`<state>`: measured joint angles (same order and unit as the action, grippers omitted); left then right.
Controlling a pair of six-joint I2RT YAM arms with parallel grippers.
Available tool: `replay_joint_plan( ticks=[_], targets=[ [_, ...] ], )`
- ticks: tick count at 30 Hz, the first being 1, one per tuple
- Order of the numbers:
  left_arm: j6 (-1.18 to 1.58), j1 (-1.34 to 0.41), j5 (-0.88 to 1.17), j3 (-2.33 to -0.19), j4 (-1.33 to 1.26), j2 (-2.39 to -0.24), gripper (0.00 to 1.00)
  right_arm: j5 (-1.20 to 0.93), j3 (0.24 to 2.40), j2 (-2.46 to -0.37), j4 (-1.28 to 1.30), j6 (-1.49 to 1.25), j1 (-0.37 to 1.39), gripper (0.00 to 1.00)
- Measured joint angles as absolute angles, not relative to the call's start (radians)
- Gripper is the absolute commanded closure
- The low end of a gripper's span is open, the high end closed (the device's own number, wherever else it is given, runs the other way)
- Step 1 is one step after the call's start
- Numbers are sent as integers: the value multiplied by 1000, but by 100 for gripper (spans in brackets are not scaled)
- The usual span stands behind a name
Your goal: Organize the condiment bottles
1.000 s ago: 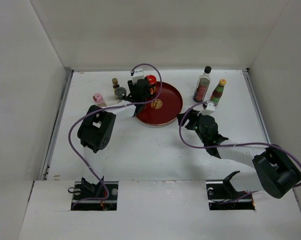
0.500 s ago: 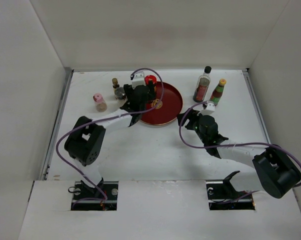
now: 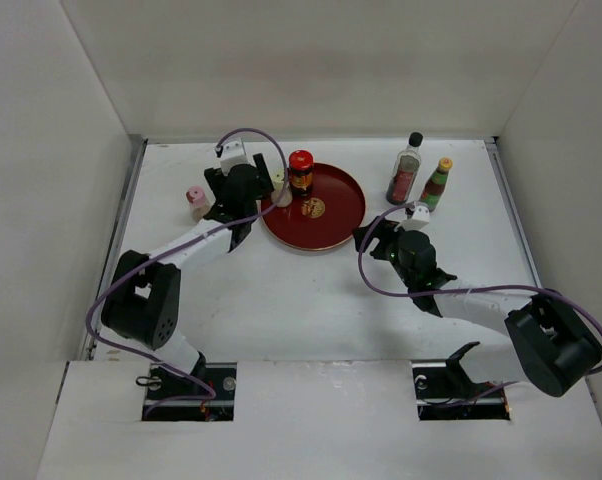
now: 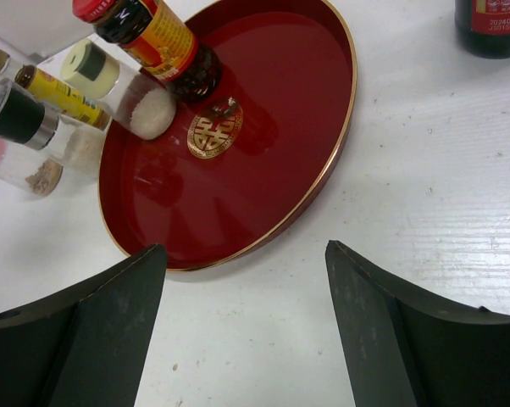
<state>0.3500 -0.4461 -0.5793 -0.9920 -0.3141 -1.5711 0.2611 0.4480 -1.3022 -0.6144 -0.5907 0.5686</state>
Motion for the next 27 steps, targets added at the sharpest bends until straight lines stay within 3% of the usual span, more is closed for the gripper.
replay_joint_plan(
  ticks=[9, 15, 19, 24, 27],
  targets=[
    [350, -375, -548, -1084, -224, -1708, 12, 261, 448, -1304, -614, -591, 569, 8],
    [347, -345, -509, -1172, -212, -1805, 33, 254, 448, -1312, -615, -591, 569, 7],
    [347, -332, -501, -1172, -199, -1810, 39, 250, 448, -1312, -614, -591, 569, 7],
    [350, -332, -500, -1133, -231, -1789, 60, 249, 448, -1316, -614, -591, 569, 7],
    [352, -334, -505, -1084, -231, -1744, 63, 246, 448, -1318, -614, -591, 569, 7]
  ],
)
